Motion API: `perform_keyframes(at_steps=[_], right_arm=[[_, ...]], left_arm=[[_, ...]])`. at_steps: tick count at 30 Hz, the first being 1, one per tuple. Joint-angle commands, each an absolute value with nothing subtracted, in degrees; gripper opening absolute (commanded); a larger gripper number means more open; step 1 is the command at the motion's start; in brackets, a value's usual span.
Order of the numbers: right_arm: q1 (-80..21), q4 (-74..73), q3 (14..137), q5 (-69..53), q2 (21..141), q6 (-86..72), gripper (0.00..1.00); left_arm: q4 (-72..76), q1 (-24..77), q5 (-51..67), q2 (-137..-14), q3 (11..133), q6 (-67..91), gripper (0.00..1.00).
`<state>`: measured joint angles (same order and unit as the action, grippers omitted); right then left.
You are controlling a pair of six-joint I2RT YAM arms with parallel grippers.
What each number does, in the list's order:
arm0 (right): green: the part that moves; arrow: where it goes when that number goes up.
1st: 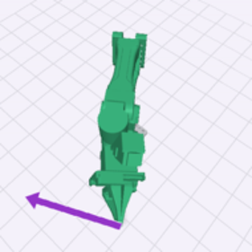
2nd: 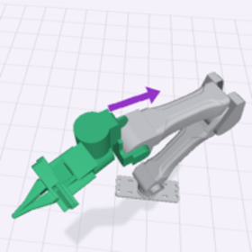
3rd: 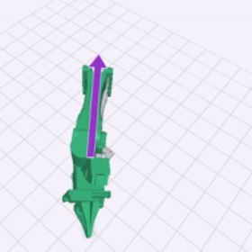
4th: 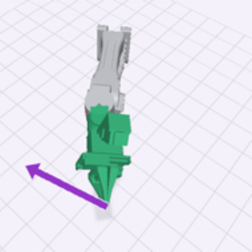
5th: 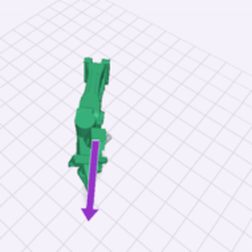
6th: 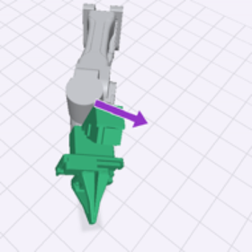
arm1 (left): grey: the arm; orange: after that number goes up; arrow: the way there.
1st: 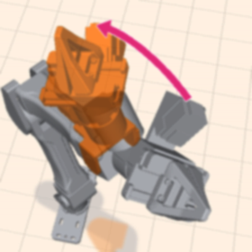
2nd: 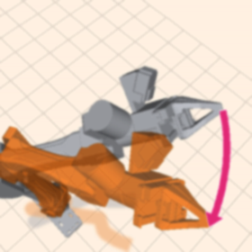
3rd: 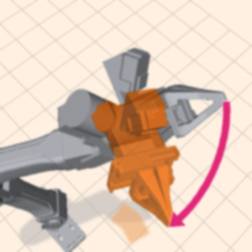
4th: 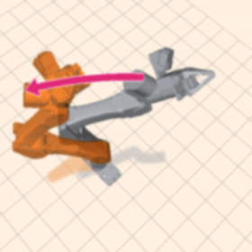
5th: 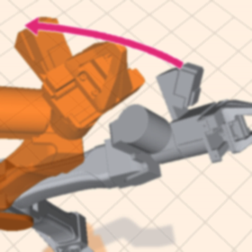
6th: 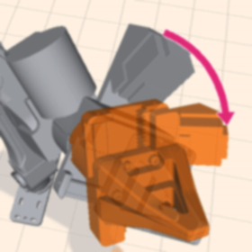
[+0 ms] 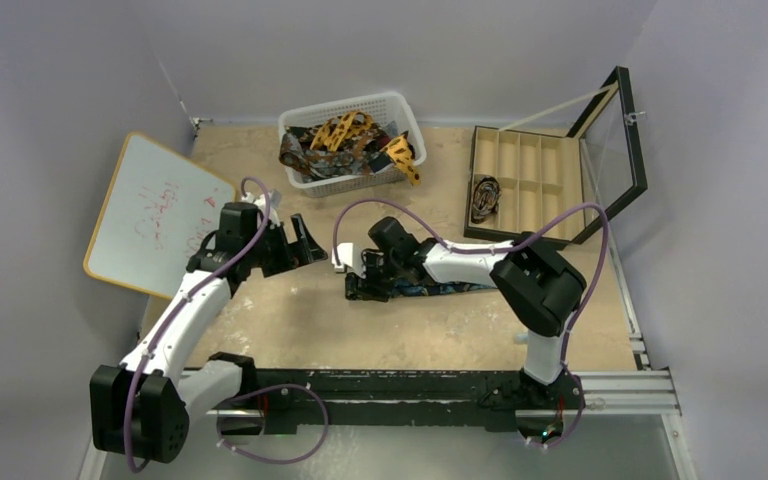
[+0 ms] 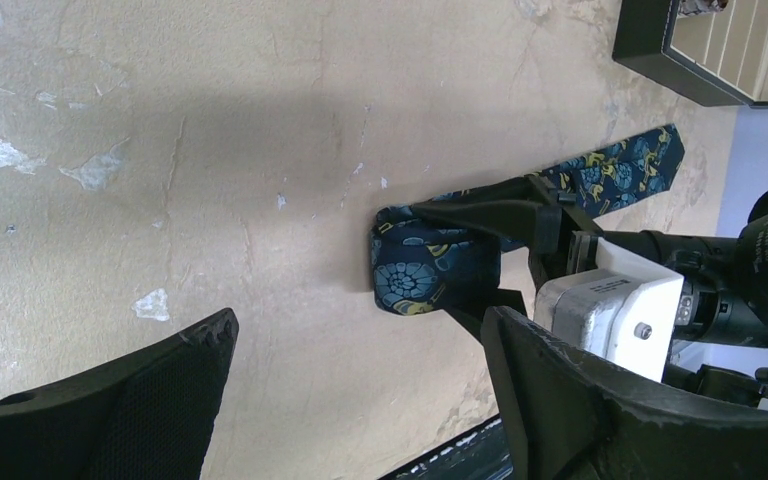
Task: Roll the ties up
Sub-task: Roll the tie at the center of the board.
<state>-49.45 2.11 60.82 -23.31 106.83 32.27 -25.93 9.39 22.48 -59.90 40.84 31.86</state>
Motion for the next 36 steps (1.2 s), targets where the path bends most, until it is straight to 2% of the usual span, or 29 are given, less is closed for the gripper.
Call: perform_keyframes(at_steps=[1, 3, 7, 15, 16, 19, 24, 27, 33, 35, 36], right_arm=[[-50.0, 2.2, 59.7, -21.2, 105.2, 30.9, 0.54], [-50.1, 3.1, 59.7, -20.4, 104.7, 30.2, 0.48], [-50.4, 3.3, 60.4, -20.3, 104.6, 29.3, 0.42], [-50.9, 3.1, 60.2, -20.7, 104.2, 28.9, 0.42], [-50.9, 2.6, 60.4, -21.2, 104.2, 28.9, 0.45], [-50.9, 1.9, 61.4, -21.5, 103.3, 27.7, 0.63], [-50.8, 6.3, 58.5, -19.9, 95.9, 20.7, 0.78], [-50.4, 7.9, 54.7, -17.8, 90.1, 14.4, 0.82], [-44.7, 10.4, 46.5, -9.3, 78.3, -8.5, 0.82], [-40.6, 10.0, 44.6, -7.0, 76.2, -17.8, 0.77], [-38.0, 8.8, 44.5, -5.6, 76.0, -22.7, 0.7]], left_arm=[[-25.0, 8.9, 23.5, -60.0, 40.5, 30.8, 0.9], [-25.0, 8.9, 23.5, -60.2, 40.6, 30.8, 0.9], [-25.0, 8.9, 23.5, -60.4, 40.5, 30.9, 0.9], [-25.0, 8.9, 23.4, -60.6, 40.3, 31.1, 0.89], [-25.0, 8.9, 23.4, -60.8, 40.3, 31.1, 0.89], [-24.8, 8.9, 23.8, -61.1, 40.4, 31.0, 0.89], [-24.5, 8.9, 24.3, -61.2, 40.3, 31.1, 0.89], [-24.5, 8.9, 24.3, -60.8, 40.3, 31.2, 0.89], [-23.9, 8.9, 25.0, -60.3, 39.8, 31.4, 0.89], [-22.8, 8.9, 26.0, -60.3, 39.3, 31.8, 0.89], [-21.5, 8.9, 27.0, -60.6, 38.8, 32.2, 0.89]])
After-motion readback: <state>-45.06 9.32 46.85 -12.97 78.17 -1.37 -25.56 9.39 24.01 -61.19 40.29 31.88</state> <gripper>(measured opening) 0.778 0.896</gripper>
